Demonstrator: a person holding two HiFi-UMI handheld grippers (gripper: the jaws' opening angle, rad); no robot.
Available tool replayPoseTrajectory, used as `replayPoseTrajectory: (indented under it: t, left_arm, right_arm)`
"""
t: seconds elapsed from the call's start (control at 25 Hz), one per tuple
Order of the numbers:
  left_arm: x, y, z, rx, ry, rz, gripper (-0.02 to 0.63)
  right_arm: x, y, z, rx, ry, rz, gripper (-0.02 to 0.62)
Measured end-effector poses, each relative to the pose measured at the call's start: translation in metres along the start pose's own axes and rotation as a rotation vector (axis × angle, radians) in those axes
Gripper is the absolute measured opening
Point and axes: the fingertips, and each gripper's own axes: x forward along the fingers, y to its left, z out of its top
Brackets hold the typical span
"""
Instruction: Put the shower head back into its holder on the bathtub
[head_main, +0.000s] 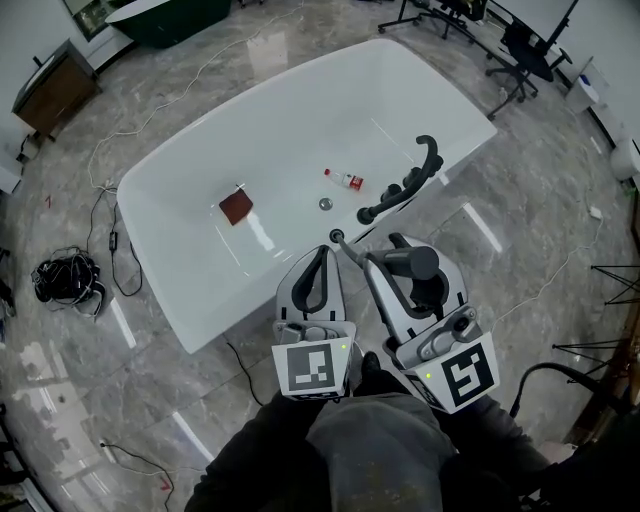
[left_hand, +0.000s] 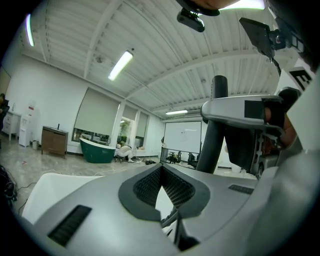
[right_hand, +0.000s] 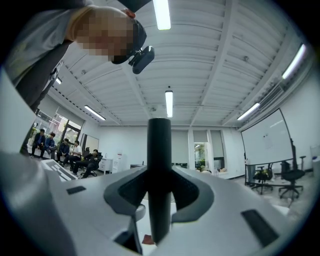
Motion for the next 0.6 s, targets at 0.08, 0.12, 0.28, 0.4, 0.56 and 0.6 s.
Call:
replayPoseTrajectory:
  t: [0.08,0.12,0.28,0.4,0.56,0.6]
  left_arm:
    - [0.001,0.0,0.0,0.005,-0.002,-0.006,0.002]
    - [0.001,-0.001,0.0,0.005,0.001,-0.009,0.002]
    - [0.006,0.003,-0.002,-0.002,0.015,-0.003,0.002]
    - [0.012,0.001,-0.004,0.001,0.02,0.005,0.002]
    - [0.021,-0.004,-0.006,0.009,0.033,0.008,0.003]
    - [0.023,-0.004,-0.007,0.008,0.038,0.013,0.003]
  right_arm:
    - [0.001,-0.002,-0.002,0.006,0.006,-0.005,0.134]
    - [0.002,-0.002,-0.002,0.008,0.007,-0.007,0.135]
    - [0.006,-0.003,-0.001,0.007,0.004,-0.002,0.135]
    - [0.005,-0.01,-0.007,0.016,0.011,0.002,0.133]
    - [0.009,-0.023,-0.01,0.028,0.019,0.002,0.135]
    - [0.009,-0.026,-0.01,0.032,0.017,0.006,0.135]
